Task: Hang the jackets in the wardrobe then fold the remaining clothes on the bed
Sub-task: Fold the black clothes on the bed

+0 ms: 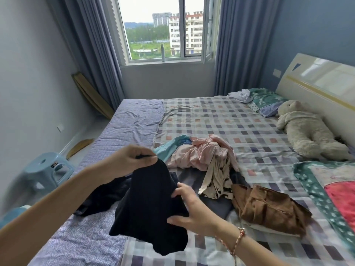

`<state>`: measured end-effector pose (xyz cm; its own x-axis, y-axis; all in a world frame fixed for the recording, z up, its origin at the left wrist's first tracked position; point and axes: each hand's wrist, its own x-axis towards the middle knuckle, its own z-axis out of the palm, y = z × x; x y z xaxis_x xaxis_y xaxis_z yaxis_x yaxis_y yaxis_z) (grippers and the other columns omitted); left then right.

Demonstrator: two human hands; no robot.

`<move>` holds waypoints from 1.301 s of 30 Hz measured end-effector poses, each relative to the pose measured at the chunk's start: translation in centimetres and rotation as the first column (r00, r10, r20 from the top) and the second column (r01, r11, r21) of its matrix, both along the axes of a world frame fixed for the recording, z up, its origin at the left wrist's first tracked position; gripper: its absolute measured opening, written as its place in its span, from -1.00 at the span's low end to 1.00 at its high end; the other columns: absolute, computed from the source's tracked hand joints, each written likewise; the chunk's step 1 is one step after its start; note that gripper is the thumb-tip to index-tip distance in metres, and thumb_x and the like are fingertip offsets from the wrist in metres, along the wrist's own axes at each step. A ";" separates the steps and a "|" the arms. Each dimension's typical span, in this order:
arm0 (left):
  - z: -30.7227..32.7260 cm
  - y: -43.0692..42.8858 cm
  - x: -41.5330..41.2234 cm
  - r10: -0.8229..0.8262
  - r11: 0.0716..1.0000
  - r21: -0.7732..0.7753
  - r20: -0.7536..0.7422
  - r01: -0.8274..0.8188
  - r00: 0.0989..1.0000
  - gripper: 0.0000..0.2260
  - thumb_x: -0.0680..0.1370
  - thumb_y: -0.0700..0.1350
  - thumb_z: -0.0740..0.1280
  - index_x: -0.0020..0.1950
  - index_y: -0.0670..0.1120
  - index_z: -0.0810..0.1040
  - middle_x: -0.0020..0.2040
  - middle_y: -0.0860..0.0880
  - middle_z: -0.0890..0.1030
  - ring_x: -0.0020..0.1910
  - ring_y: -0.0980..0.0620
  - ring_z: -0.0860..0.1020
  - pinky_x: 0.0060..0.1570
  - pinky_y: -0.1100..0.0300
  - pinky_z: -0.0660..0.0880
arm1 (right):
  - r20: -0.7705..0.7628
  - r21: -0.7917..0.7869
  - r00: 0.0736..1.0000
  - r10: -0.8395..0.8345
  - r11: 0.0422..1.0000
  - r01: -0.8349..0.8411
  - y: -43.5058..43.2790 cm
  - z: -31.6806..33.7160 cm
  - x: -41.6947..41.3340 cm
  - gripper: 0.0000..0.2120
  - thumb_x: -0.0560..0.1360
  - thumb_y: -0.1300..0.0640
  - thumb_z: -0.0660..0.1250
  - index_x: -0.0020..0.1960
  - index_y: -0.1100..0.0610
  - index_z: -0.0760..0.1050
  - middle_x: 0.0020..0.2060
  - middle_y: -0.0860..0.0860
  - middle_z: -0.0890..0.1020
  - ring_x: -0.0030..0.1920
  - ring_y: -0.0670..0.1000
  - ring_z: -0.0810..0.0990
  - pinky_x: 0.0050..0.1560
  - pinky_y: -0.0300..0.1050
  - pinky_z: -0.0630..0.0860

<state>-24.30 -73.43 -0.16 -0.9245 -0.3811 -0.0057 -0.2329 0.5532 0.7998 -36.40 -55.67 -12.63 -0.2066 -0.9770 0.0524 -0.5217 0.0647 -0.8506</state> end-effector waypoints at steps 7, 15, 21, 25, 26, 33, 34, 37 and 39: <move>-0.9 -1.7 1.3 -0.025 0.999 0.038 -0.019 0.025 1.000 -0.60 0.19 0.43 0.39 -0.18 0.19 0.66 -0.22 -0.01 0.62 -0.19 0.01 0.53 -0.11 0.02 0.43 | -0.280 0.069 0.954 0.108 0.993 -0.092 -1.3 2.3 -0.6 -0.51 0.41 -0.04 0.44 0.27 0.07 0.41 0.47 0.06 0.11 0.46 0.00 0.15 0.43 -0.06 0.18; -1.9 -1.1 1.1 -0.021 0.993 0.116 -0.097 0.032 0.995 -0.95 0.39 0.10 0.43 -0.26 0.18 0.66 -0.31 0.15 0.62 -0.27 0.28 0.53 -0.18 0.39 0.43 | -0.097 -0.074 0.995 -0.019 0.997 0.012 -1.9 1.8 0.4 -0.59 0.48 0.10 0.37 0.27 0.07 0.32 0.28 -0.04 0.30 0.26 -0.12 0.31 0.26 -0.49 0.15; -2.4 -1.5 1.7 -0.061 0.995 0.072 -0.112 0.069 0.992 -0.63 0.18 0.44 0.38 -0.22 0.22 0.66 -0.28 0.16 0.64 -0.25 0.29 0.54 -0.18 0.45 0.43 | -0.179 0.373 0.965 0.190 0.921 -0.112 -1.0 -0.6 -1.5 -0.58 0.45 -0.17 0.35 0.16 0.09 0.53 0.16 0.05 0.45 0.18 0.00 0.44 0.27 -0.19 0.36; -2.7 -1.7 1.8 -0.049 0.995 0.082 -0.093 0.057 0.994 -0.74 0.22 0.30 0.46 -0.24 0.18 0.67 -0.28 0.17 0.64 -0.25 0.31 0.55 -0.17 0.45 0.43 | -0.375 0.530 0.844 0.384 0.836 -0.145 -0.4 -2.7 -0.6 -0.52 0.42 -0.33 0.26 0.16 -0.05 0.55 0.19 0.03 0.42 0.23 0.08 0.37 0.27 -0.08 0.34; -2.7 -1.8 1.7 -0.036 0.995 0.091 -0.089 0.045 0.995 -0.89 0.34 0.13 0.48 -0.25 0.13 0.67 -0.29 0.17 0.64 -0.26 0.31 0.54 -0.16 0.44 0.43 | -0.396 0.520 0.836 0.379 0.843 -0.136 -0.3 -2.7 -0.8 -0.54 0.43 -0.31 0.26 0.17 -0.03 0.55 0.19 0.04 0.43 0.23 0.09 0.39 0.25 -0.10 0.36; -5.2 -6.3 3.7 0.111 0.983 -0.154 0.039 -0.103 0.993 -0.68 0.50 -0.20 0.36 -0.28 0.23 0.63 -0.30 0.19 0.62 -0.29 0.25 0.52 -0.14 0.33 0.43 | -0.777 0.351 0.591 0.217 0.929 0.121 -0.1 0.3 -6.3 -0.51 0.53 -0.25 0.13 0.08 0.13 0.58 0.02 0.04 0.56 0.03 0.09 0.54 -0.01 -0.06 0.48; -5.7 -7.0 4.0 0.100 0.966 -0.249 0.083 -0.076 0.992 -0.68 0.51 -0.19 0.36 -0.29 0.22 0.61 -0.30 0.22 0.61 -0.31 0.28 0.52 -0.18 0.36 0.42 | -0.760 0.313 0.631 0.155 0.938 0.148 -0.3 1.4 -7.2 -0.54 0.55 -0.20 0.13 0.05 0.15 0.59 0.01 0.04 0.57 0.02 0.08 0.55 -0.01 -0.07 0.48; -6.1 -7.6 4.5 0.043 0.841 -0.541 0.093 0.014 0.995 -0.90 0.51 -0.16 0.37 -0.18 0.00 0.63 -0.35 0.27 0.57 -0.28 0.34 0.51 -0.24 0.30 0.41 | -0.691 0.170 0.722 -0.001 0.972 0.163 -0.2 5.1 -9.4 -0.61 0.55 -0.14 0.19 0.01 0.13 0.62 -0.04 0.00 0.61 -0.04 0.03 0.59 0.02 -0.07 0.53; -5.5 -7.3 4.6 0.013 0.756 -0.652 -0.062 -0.051 0.998 -0.88 0.51 -0.12 0.36 -0.11 -0.16 0.63 -0.33 0.26 0.54 -0.29 0.27 0.49 -0.24 0.32 0.42 | -0.743 -0.142 0.641 -0.194 0.981 0.132 0.3 6.5 -9.9 -0.65 0.50 -0.13 0.24 -0.08 0.11 0.66 -0.06 -0.01 0.66 0.03 0.06 0.63 0.11 0.03 0.54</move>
<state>-19.65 -80.74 -5.69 -0.9036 -0.3043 0.3016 -0.2299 0.9384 0.2581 -46.26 -55.38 -6.12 -0.2221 -0.9188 0.3263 -0.9691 0.1711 -0.1779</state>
